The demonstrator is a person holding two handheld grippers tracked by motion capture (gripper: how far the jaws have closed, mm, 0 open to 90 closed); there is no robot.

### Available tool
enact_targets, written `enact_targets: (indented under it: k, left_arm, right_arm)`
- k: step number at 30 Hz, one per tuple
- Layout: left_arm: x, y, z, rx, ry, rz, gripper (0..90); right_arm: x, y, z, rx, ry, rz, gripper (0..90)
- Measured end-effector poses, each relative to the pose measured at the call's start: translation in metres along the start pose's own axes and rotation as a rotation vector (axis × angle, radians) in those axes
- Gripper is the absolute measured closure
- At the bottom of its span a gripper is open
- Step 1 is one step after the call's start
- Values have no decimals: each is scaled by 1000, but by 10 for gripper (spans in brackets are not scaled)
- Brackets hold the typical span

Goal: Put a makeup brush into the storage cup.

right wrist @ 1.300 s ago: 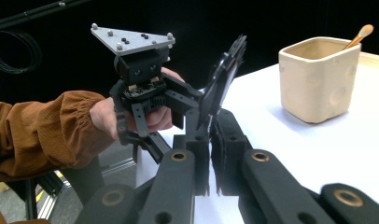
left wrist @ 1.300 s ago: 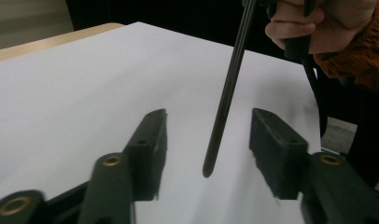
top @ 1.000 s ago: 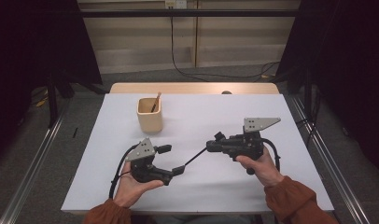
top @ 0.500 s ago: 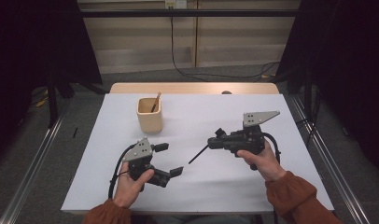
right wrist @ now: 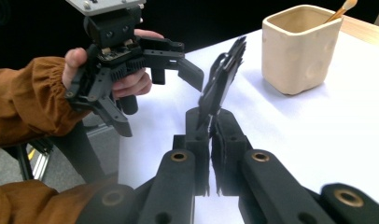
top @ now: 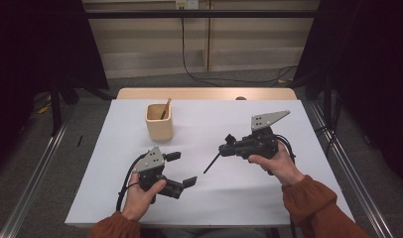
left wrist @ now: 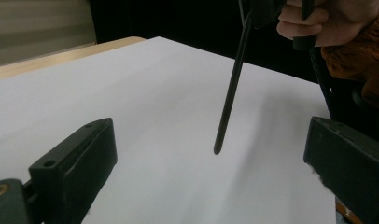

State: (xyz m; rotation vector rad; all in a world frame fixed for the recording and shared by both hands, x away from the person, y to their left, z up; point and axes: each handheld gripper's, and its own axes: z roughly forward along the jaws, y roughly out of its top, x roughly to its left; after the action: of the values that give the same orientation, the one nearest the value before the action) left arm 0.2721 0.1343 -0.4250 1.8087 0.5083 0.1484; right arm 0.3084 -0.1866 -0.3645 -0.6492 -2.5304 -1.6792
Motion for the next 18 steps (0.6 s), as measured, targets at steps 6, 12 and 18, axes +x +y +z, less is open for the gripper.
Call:
enact_targets:
  k: [6,12,18]
  left_arm:
    - [1,3,1,-2,-5,-25,22]
    - [1,8,3,9,-18,-15,22]
    - [-1,9,6,11,-17,5,22]
  right_arm:
    - [0,7,0,55,-1,-19,851]
    - [2,16,3,122,12,-39,851]
    - [2,22,9,180,33,-55,851]
